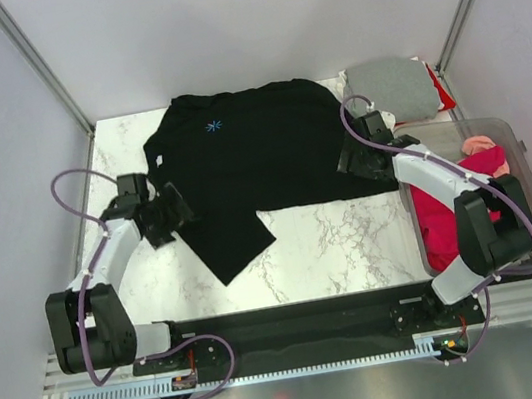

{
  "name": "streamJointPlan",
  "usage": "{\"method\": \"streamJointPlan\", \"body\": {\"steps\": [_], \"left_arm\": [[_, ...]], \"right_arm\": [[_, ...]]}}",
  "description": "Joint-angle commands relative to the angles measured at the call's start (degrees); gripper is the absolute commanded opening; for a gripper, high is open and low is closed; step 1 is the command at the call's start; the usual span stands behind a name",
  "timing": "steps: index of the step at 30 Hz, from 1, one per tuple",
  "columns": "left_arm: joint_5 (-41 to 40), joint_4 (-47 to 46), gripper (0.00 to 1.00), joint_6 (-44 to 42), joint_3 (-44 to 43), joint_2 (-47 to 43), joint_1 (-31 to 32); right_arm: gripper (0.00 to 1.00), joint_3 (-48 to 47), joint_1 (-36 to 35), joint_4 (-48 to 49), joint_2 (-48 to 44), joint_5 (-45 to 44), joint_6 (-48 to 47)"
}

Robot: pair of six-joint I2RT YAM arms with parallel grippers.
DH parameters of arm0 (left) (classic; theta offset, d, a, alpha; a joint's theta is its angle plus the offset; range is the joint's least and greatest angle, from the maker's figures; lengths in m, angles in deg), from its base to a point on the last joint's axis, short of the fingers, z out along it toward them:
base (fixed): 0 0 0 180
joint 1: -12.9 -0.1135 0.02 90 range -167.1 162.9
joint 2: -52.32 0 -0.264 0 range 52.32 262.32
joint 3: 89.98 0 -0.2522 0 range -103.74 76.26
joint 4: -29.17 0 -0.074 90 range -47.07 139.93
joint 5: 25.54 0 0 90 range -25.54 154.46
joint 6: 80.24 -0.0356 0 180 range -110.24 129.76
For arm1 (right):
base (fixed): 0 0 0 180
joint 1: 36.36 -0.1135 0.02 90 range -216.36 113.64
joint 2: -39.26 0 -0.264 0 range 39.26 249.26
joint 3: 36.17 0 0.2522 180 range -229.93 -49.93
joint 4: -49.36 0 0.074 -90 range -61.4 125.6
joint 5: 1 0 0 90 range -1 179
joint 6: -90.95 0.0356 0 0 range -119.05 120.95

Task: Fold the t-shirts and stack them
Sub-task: Flatten the tshirt out, then fold the tshirt

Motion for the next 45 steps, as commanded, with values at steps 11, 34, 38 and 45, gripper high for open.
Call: {"method": "streamJointPlan", "body": {"steps": [11,34,38,45], "left_arm": [[0.8,-18.1,0.9,11.3,22.0,-3.0,7.8],[-6.3,-5.1,0.02,13.0,18.4,-20.8,-10.0],[-7.8,-3.3,0.02,14.3,20.0,-25.1,-10.2],[-0.1,-4.9,0.02,13.9,22.5,-22.4,-10.2]], "right_arm": [[0.76,7.1,1.9,2.5,3.6,-5.8,5.0],[0.75,19.7,1.8,4.6,-7.9,-3.0,13.0],[0.75,20.6,0.1,5.0,-8.1,-2.6,14.6],[0.75,20.6,-12.7,1.7,-12.5,-4.8,20.4]]}}
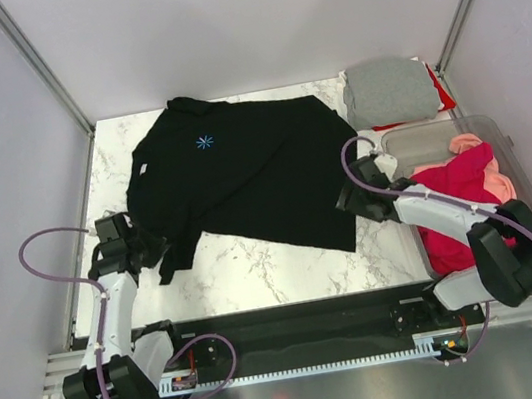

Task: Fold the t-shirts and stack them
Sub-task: Fold the tshirt

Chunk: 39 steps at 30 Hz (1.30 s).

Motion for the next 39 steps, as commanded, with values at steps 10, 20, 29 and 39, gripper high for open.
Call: {"method": "streamJointPlan", "body": {"steps": [10,20,29,39], "left_arm": [[5.9,-0.3,0.02,1.4,2.3,-0.8,-0.1],[7.3,0.2,0.02,1.4,2.9,-3.7,-0.1],[8.0,1.4,0.02,1.4,1.7,-3.7,-0.1],[10.5,10.7,0.02,2.1,-4.4,-13.3,-0.1]], "right_arm": [[0.73,10.6,-14.7,-11.4,-13.1,-3.3,15.2],[0.53,14.4,-17.8,-4.1,-9.8,-1.9,16.9],[0.0,16.0,-18.5,-4.0,-13.8,-4.1,17.3],[0.0,5.6,-12.9,-31.9,-37.6,-15.9,15.1]]}}
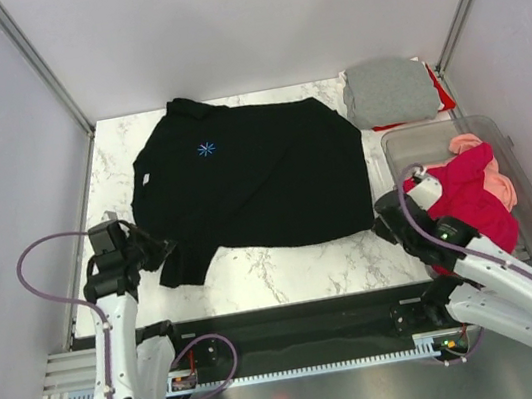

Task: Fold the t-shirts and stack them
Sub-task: Fold the tshirt

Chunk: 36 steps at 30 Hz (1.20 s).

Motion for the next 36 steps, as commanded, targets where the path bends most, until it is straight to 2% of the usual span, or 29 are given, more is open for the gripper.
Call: {"method": "streamJointPlan", "body": {"steps": [1,8,12,14,18,19,20,21,23,31,36], "left_arm": [[1.2,5.4,0.02,1.4,-5.0,-4.4,-0.1],[-4.6,15.4,0.02,1.2,-12.7,-12.0,-0.1],[-2.6,17.1,0.03,0.6,-12.5,-12.0,-0.1],[-1.8,17.0,0.02,1.2,-10.2,-12.7,-0.1],[-0.6,16.2,0.03,2.4,-6.3,-13.9,-0.1],[0.1,15.9,0.03,2.8,-5.5,-14.1,-0.1],[0.4,15.8,0.03,2.9,-4.1,-14.2,-0.1],[0.5,15.3,0.02,3.3,-3.6,-14.2,0.0],[1.1,15.0,0.03,3.2,-3.6,-14.4,-0.1],[0.5,14.3,0.03,3.6,-3.5,-14.7,-0.1],[0.4,13.7,0.03,3.6,-3.5,-14.7,0.0]], "right_arm": [[0.0,-3.5,2.0,-11.2,-4.1,-4.3,-1.4],[0.0,-8.2,2.2,-20.7,-12.2,-8.6,1.9],[0.0,-8.9,2.2,-22.4,-13.9,-8.2,2.0],[0.0,-8.5,2.2,-21.4,-13.3,-5.9,1.0],[0.0,-3.8,2.1,-10.5,-12.6,3.7,-4.3],[0.25,-2.4,2.1,-8.6,-11.3,6.1,-4.8],[0.38,0.1,2.1,-6.7,-10.1,9.5,-6.0],[0.55,1.1,2.0,-4.5,-7.3,10.4,-6.1],[0.65,3.3,1.7,-3.0,-5.1,10.4,-6.3],[0.66,6.4,1.6,2.2,4.9,5.7,-6.1],[0.58,9.6,1.4,7.5,11.9,5.6,-5.8]]}}
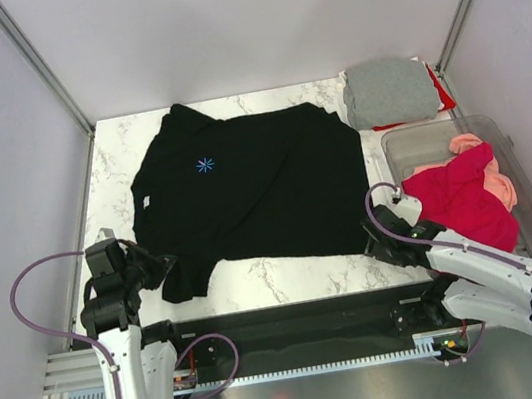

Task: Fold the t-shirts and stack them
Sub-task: Fold the tshirt

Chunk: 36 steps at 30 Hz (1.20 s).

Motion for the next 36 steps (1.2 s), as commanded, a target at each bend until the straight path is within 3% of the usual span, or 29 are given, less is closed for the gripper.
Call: {"method": "streamJointPlan", "body": {"steps": [1,11,17,18,28,36], "left_arm": [[1.9,-2.3,0.03,1.5,-0.3,-0.4,0.0],[1.7,-2.8,0.03,1.5,-0.3,-0.2,-0.1],[0.9,-3.0,0.04,0.9,-1.0,0.0,-0.1],[0.5,-3.0,0.04,0.6,-1.3,0.2,-0.1],[1.4,-3.0,0.02,-0.4,-2.2,1.4,-0.1],[1.5,-3.0,0.02,-1.3,-3.7,2.4,-0.1]], "right_arm": [[0.57,1.1,-0.4,4.1,2.1,-2.0,0.2],[0.45,-0.2,0.1,5.0,5.9,-5.3,-1.8],[0.1,1.1,0.0,4.9,3.2,-5.8,-0.7],[0.0,1.2,0.1,4.8,2.0,-6.1,-0.6],[0.0,-4.4,0.0,-7.7,-14.2,-7.9,0.4],[0.0,-11.6,0.0,-13.7,-18.2,-8.3,0.0]]}}
